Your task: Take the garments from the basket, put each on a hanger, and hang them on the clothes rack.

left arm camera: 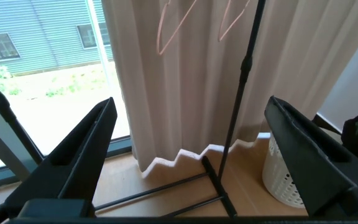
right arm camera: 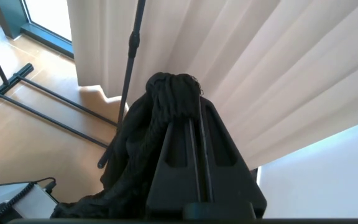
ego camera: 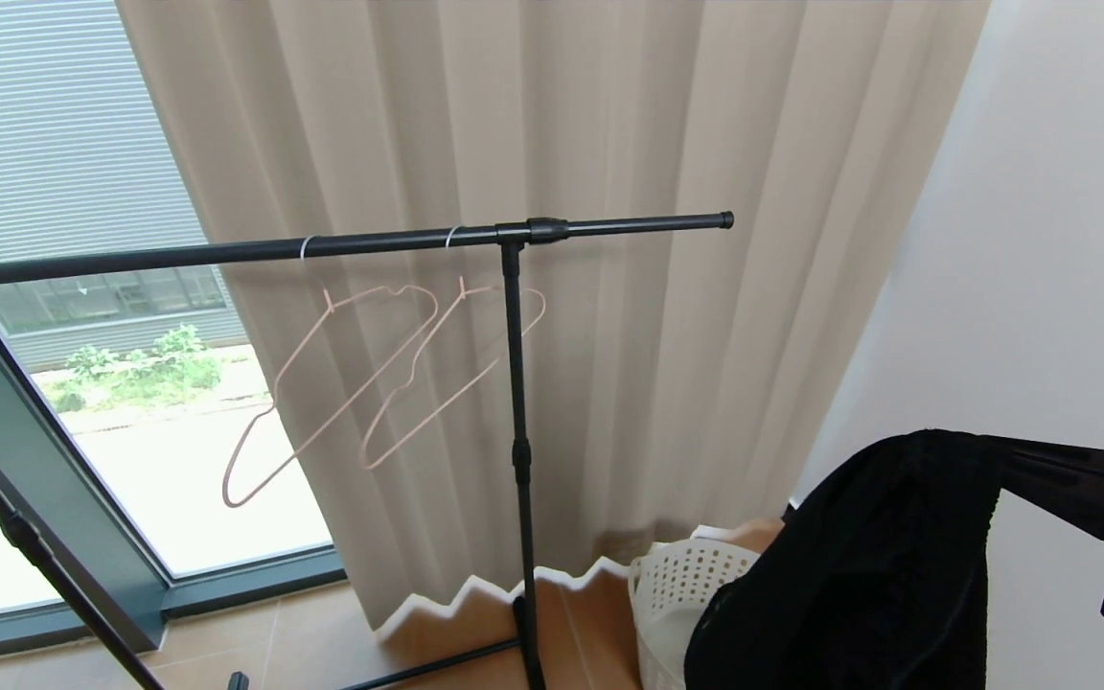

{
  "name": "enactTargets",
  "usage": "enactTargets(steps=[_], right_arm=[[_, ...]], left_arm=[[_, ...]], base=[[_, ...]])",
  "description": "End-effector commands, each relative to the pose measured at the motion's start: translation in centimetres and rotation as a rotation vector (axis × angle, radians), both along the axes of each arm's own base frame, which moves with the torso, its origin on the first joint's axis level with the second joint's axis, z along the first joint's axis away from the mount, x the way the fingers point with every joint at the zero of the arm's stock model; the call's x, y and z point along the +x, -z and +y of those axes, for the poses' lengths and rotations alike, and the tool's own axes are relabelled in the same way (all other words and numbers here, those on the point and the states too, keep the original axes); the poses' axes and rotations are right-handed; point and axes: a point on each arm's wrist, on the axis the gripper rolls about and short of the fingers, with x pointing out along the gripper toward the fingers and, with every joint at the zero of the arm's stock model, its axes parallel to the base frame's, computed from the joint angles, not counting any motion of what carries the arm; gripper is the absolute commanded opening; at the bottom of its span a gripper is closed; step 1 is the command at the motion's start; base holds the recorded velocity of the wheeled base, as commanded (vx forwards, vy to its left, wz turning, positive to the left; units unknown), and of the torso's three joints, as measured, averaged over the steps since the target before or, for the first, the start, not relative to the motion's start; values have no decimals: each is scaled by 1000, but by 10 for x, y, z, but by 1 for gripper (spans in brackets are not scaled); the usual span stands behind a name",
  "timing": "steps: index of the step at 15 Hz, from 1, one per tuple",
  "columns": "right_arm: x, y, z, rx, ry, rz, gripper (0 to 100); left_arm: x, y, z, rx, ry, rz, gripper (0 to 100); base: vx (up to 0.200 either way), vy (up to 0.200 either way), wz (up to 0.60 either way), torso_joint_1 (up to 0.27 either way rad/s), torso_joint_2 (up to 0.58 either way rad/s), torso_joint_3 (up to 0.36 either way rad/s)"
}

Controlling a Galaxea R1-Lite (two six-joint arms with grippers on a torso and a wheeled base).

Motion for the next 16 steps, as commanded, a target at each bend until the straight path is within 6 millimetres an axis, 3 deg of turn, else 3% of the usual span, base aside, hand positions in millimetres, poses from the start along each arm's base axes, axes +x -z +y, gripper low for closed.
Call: enactTargets(steps=[1,7,16], right_arm=[[1,1,0,-1,-1,3,0],[1,3,0,-8,2,11,0],[1,4,0,-9,3,12,0]], left_arm=[[0,0,0,0,0,2,100],[0,0,0,-2,-1,2,100],[0,0,0,1,0,1,100]], base=[[0,0,0,168,-378,-207],[0,0,0,139,-300,-160],[0,0,600,14,-8,-3]])
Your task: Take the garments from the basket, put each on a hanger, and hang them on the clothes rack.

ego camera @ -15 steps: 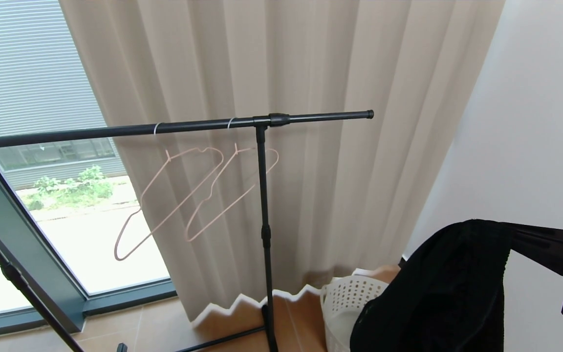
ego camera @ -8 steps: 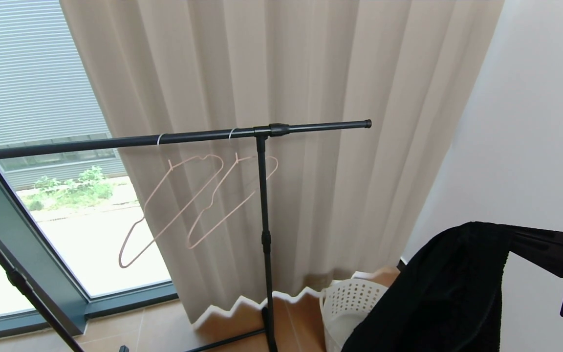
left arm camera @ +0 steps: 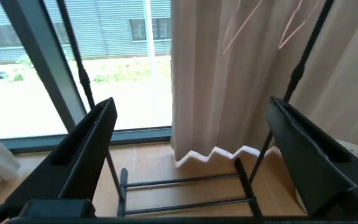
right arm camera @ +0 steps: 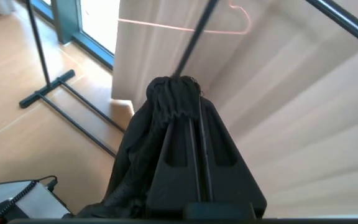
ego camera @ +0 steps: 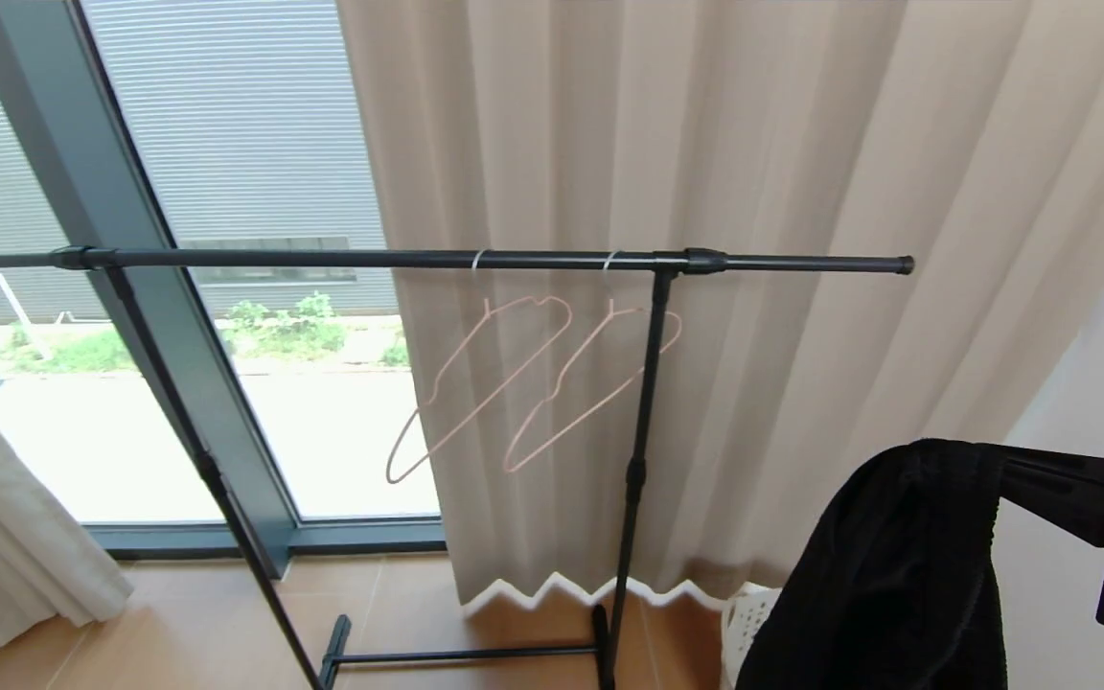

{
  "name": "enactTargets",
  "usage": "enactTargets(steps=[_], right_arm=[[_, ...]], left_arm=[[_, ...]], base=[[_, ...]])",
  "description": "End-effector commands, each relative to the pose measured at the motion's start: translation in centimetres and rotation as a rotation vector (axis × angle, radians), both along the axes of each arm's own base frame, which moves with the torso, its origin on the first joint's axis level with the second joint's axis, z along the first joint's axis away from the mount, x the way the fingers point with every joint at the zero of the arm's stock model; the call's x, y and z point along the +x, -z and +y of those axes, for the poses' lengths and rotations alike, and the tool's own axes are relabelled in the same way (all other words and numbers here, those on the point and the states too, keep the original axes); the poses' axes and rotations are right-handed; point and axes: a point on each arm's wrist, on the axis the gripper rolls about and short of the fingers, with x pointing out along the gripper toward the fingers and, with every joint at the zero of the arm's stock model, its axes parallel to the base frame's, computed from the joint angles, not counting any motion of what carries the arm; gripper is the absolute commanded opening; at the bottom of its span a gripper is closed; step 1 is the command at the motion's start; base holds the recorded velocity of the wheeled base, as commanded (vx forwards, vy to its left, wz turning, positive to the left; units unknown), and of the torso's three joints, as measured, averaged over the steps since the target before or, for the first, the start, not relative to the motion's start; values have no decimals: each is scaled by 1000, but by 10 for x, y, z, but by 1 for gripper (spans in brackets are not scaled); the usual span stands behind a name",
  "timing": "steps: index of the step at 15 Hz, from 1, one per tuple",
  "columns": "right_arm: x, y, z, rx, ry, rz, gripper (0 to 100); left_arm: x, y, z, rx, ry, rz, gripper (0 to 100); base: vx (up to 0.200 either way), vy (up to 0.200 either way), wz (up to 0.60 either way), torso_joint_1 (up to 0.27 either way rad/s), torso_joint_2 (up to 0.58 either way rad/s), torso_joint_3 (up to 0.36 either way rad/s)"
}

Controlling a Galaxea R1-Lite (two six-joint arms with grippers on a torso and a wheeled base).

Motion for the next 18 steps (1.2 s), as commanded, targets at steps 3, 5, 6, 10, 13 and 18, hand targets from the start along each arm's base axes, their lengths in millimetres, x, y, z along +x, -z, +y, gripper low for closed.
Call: enactTargets(steps=[3,5,6,10,13,18], right_arm=[[0,0,0,1,-2,-2,0],[0,0,0,1,-2,-1,0],[0,0,0,1,-2,-1,0],[0,1,0,0,-1,1,0],[0,1,0,0,-1,3,0],[0,1,0,0,-1,0,0]], left_arm=[[0,0,0,0,2,2,100],[0,0,0,-1,2,2,100],[0,0,0,-1,2,2,100],[0,0,0,-1,2,2,100],[0,0,0,-1,3,2,100],[0,0,0,0,3,2,100]], base=[[0,0,0,0,0,0],[-200,0,0,2,-2,2],[-200,0,0,7,12,2],[-150,50,0,-7,-1,-4],[0,200,0,-12,-2,2],[0,200,0,5,3,6]])
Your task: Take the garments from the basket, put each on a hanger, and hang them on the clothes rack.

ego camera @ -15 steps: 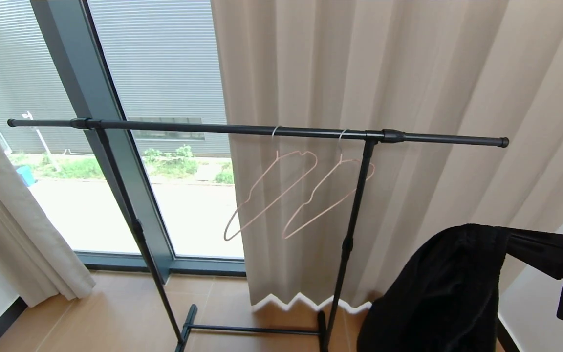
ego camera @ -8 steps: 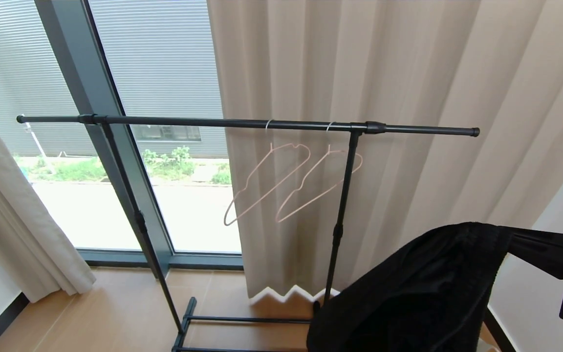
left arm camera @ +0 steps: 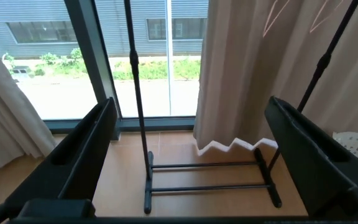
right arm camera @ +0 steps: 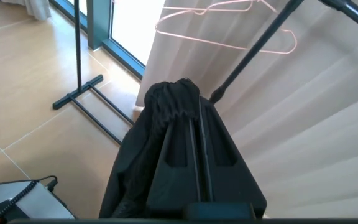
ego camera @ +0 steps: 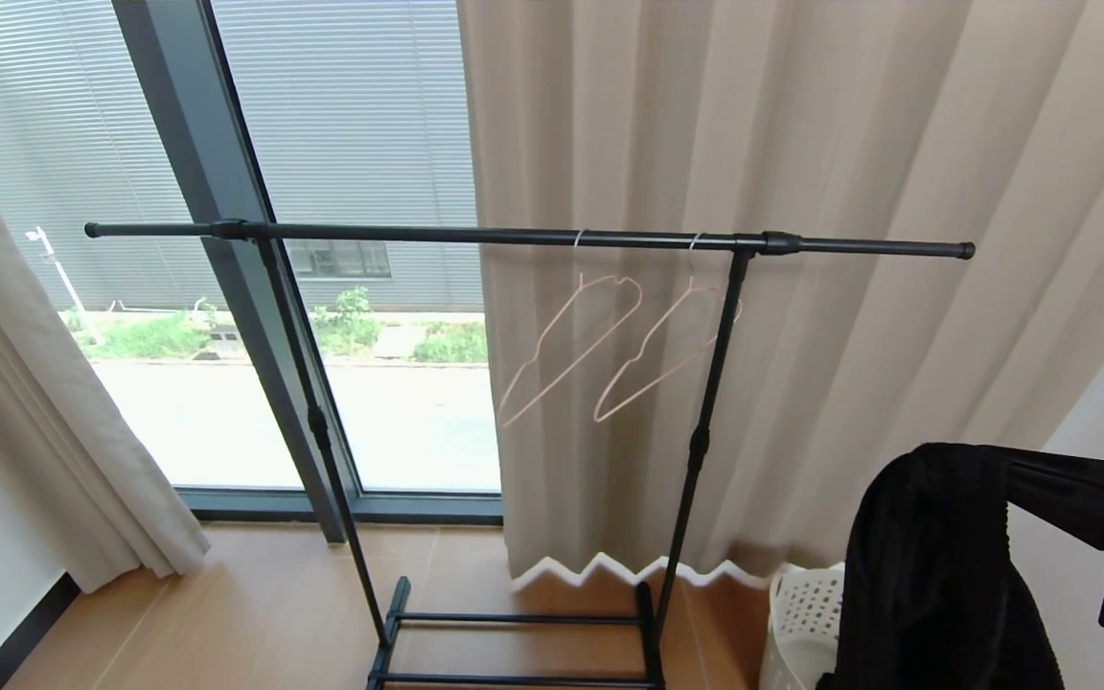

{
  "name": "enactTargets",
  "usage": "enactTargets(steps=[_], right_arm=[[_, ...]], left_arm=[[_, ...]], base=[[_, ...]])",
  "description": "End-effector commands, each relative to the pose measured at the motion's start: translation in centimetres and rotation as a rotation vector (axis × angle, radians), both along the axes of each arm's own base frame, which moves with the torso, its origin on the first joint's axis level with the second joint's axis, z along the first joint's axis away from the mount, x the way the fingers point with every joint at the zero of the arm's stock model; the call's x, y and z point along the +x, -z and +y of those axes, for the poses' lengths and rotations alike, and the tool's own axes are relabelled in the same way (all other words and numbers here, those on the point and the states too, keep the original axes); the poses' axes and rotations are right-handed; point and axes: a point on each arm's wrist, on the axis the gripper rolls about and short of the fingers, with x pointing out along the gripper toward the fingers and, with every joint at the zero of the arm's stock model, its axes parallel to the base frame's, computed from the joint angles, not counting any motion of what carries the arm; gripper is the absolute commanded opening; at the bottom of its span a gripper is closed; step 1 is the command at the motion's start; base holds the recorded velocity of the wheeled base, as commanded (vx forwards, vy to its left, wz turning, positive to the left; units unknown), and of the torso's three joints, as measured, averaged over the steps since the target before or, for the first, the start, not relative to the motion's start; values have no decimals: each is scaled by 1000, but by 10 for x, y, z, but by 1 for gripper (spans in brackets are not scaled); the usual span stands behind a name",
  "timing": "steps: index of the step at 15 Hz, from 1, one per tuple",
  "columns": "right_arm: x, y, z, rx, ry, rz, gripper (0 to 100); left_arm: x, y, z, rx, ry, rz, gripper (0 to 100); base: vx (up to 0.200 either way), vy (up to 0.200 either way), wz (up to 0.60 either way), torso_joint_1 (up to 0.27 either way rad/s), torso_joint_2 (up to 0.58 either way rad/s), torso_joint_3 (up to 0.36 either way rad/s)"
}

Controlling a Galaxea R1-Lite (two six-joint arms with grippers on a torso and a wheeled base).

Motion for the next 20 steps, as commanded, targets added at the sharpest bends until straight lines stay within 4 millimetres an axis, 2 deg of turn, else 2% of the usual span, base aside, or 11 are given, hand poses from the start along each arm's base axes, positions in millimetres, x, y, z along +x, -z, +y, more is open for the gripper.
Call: enactTargets(steps=[1,4,6,7,9,10,12,13,15,17,20], right_arm=[[0,0,0,0,-1,1,0],[1,5,0,-24,0,9,0],[10,3,5,-92,24,-8,0],[21,-4,13,-103,31,-4,0],[45,-7,23,-97,49,36,0],[61,-7,35,-88,71,67,0],[75,-12,54,-64,159,77,0],[87,-18,69,-19,225,79,0],[98,-27,85,23,272,67,0],[101,-34,93,67,274,56,0],[106,-36,103,92,257,55,0]], left_arm=[[0,0,0,0,0,2,100],[0,0,0,-1,-3,6,100],[4,-5,0,41,-51,91,100],[11,-17,0,44,-44,168,100],[33,-46,-1,-44,37,293,100],[54,-66,-4,-163,118,388,100],[87,-80,-9,-230,205,525,100],[112,-93,-25,-334,302,619,100],[147,-114,-63,-476,396,749,100],[175,-107,-86,-456,399,845,100],[196,-97,-108,-450,467,885,100]], base=[[0,0,0,0,0,0],[0,0,0,0,0,0],[0,0,0,0,0,0],[0,0,0,0,0,0],[0,0,0,0,0,0],[0,0,0,0,0,0],[0,0,0,0,0,0],[0,0,0,0,0,0],[0,0,0,0,0,0],[0,0,0,0,0,0],[0,0,0,0,0,0]])
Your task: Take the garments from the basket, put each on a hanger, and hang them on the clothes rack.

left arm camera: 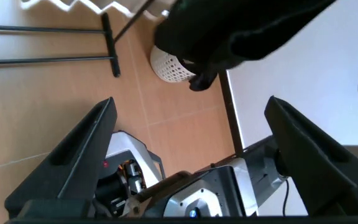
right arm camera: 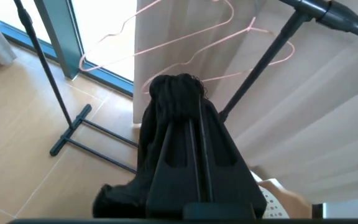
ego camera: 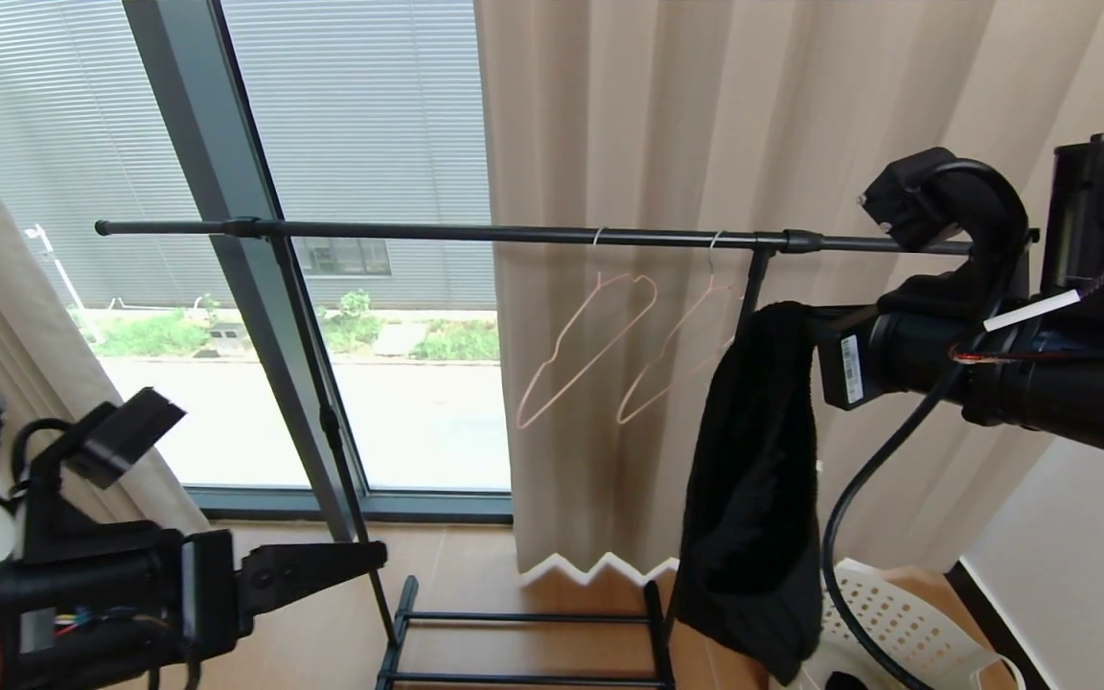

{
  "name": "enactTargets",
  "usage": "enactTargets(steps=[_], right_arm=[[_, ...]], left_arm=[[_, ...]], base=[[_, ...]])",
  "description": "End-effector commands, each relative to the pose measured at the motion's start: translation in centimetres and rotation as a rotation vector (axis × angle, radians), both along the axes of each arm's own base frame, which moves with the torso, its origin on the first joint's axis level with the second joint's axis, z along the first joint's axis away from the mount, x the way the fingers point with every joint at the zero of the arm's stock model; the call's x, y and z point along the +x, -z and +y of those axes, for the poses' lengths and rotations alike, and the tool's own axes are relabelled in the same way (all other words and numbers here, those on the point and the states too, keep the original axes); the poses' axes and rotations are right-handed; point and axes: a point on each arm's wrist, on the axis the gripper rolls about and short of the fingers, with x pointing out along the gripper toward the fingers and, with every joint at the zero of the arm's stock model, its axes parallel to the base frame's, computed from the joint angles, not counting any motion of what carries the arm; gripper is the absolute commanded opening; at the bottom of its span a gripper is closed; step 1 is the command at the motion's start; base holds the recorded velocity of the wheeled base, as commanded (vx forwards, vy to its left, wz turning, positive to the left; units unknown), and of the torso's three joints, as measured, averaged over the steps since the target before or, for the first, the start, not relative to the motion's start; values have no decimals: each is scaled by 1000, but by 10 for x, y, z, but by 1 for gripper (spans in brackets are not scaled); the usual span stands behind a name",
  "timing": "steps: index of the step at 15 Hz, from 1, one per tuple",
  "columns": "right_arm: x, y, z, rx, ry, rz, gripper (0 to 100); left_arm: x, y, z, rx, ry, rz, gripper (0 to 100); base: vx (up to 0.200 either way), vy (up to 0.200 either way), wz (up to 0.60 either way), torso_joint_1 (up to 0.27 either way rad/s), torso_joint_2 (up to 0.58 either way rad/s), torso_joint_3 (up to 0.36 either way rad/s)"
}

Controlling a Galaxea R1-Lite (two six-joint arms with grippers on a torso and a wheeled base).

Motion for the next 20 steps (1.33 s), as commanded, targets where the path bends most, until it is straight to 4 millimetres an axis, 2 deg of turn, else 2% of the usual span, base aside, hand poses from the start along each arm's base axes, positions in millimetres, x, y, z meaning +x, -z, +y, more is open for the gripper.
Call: enactTargets(steps=[1,5,7,11,14,16,20], right_arm=[[11,5,13,14,-5,20,0],[2,1,40,22,-81,11,0],[6,0,49,32,-80,5,0],[-3,-1,64,41,-112,9,0],[-7,-1,63,54,-87,11,0],[-9,-3,61,59,-79,4,0],[-19,-11,51,76,-80,-16,0]], left_arm=[[39,24,-48,21,103,85,100],[66,46,-74,27,114,122,100],[79,59,-86,32,122,133,100],[79,83,-124,54,208,137,100],[80,81,-144,40,248,107,100],[84,80,-150,35,252,98,100],[92,97,-154,93,199,112,100]], base=[[0,0,0,0,0,0],[0,0,0,0,0,0],[0,0,0,0,0,0],[0,0,0,0,0,0],[0,0,0,0,0,0],[0,0,0,0,0,0],[0,0,0,0,0,0]])
